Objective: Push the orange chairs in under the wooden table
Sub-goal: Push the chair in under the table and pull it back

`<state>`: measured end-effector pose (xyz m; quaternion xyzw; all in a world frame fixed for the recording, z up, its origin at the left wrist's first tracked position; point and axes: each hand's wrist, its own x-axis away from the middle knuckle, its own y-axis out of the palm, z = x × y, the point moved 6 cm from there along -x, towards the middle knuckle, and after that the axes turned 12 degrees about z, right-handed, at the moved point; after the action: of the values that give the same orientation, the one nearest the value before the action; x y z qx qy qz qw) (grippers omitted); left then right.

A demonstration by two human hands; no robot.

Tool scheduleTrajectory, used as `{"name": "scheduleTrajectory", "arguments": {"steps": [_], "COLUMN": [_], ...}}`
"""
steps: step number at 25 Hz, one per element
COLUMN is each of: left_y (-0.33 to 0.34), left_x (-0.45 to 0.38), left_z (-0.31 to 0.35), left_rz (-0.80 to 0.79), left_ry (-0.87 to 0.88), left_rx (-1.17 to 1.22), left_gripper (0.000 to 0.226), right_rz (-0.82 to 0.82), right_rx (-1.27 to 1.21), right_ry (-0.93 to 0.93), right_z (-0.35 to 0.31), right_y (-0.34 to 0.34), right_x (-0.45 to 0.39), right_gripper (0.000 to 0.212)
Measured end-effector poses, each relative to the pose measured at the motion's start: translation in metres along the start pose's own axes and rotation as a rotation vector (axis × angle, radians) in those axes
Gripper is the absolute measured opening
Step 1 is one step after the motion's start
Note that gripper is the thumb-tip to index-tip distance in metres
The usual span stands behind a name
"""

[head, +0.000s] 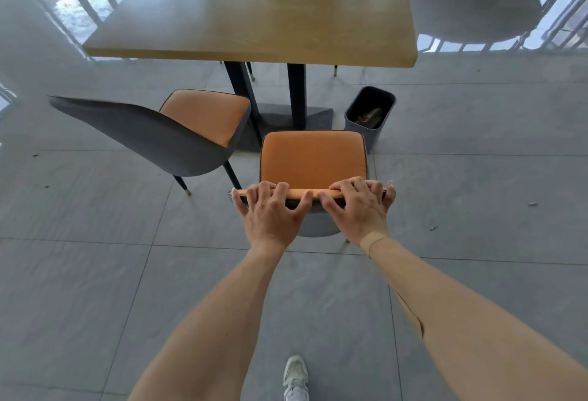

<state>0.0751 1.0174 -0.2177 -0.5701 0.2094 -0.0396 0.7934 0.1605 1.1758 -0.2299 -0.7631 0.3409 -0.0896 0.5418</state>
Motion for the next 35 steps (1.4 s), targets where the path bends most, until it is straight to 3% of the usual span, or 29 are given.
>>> {"name": "scheduleTrajectory", "arguments": {"steps": [13,27,32,35], "left_y": [0.037,0.069,0.073,0.07], "left_x": [-0.131,-0.196,-0.198,-0.199], "left_z": [-0.008,-0.008,-0.01,-0.006], "left_rz": [0.005,0.058,-0.025,-0.201], "left_ry": [0.069,0.104,0.111,0.09], "left_rx": [0.04,0.072,0.055,-0.009], "left_gripper": [0.068,0.06,0.062,0.069], "right_rz": [0.023,0.009,-0.036,-0.175], "right_rx": [0.025,0.033,0.038,0.102], "right_ry": [0.033,0.04,0.037,0.053], "right_z": [-0.031,-0.038,-0.035,-0.037], "right_y": [0.04,0.061,0.062,0.058], "right_x": [-0.114,-0.175,-0.173,-0.176], "right_gripper": [0.071,0.065,0.071,0.064]}}
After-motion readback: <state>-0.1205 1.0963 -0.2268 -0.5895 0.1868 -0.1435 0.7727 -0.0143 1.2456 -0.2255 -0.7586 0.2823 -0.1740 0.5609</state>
